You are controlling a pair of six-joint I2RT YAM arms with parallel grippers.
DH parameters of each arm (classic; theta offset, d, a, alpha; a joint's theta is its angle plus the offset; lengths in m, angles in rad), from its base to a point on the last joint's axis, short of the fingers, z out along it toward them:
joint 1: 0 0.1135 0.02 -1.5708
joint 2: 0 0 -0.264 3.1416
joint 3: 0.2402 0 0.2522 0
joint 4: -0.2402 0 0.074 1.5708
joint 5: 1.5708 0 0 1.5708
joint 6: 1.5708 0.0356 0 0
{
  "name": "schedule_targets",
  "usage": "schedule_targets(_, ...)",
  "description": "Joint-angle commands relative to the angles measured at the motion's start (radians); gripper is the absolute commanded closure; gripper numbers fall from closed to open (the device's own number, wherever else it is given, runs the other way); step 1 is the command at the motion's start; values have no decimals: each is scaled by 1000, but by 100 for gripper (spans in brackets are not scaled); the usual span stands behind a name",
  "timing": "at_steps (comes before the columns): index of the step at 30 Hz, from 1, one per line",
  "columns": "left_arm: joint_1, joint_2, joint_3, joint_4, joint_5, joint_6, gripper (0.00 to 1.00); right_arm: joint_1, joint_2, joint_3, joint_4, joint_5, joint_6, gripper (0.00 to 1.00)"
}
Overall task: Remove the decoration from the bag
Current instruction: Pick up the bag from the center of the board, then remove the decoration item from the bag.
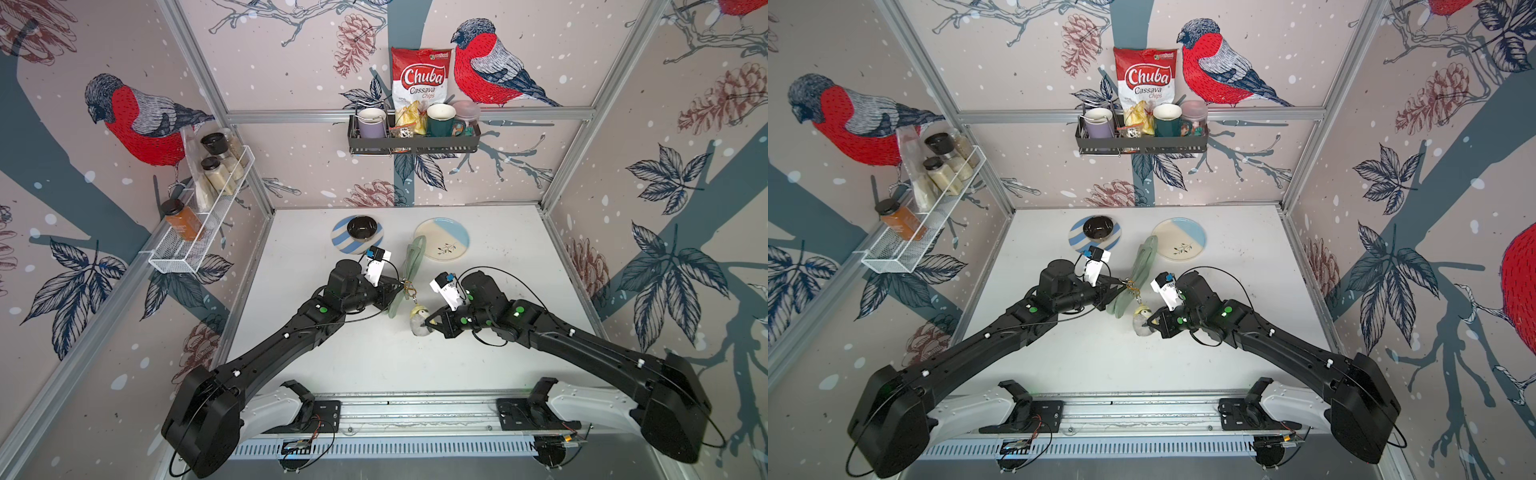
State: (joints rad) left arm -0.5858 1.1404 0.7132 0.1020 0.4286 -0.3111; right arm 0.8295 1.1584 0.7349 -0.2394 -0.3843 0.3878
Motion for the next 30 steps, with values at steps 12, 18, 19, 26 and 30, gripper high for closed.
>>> schedule_targets(12,4,-89,97,-251,134,458,100,5,-224,-184,387,159,-157,33)
schedule_targets(18,4,-113,137,-315,200,612,100,-73,-144,-178,605,-131,-16,47)
schedule_targets(19,5,-107,147,-315,192,609,100,-64,-131,-167,594,-101,-32,47)
schedule_targets(26,4,-63,193,-241,114,343,100,301,-119,-235,757,708,-373,43)
schedule_targets(30,4,-69,195,-217,94,193,100,390,-24,-247,946,945,-472,43)
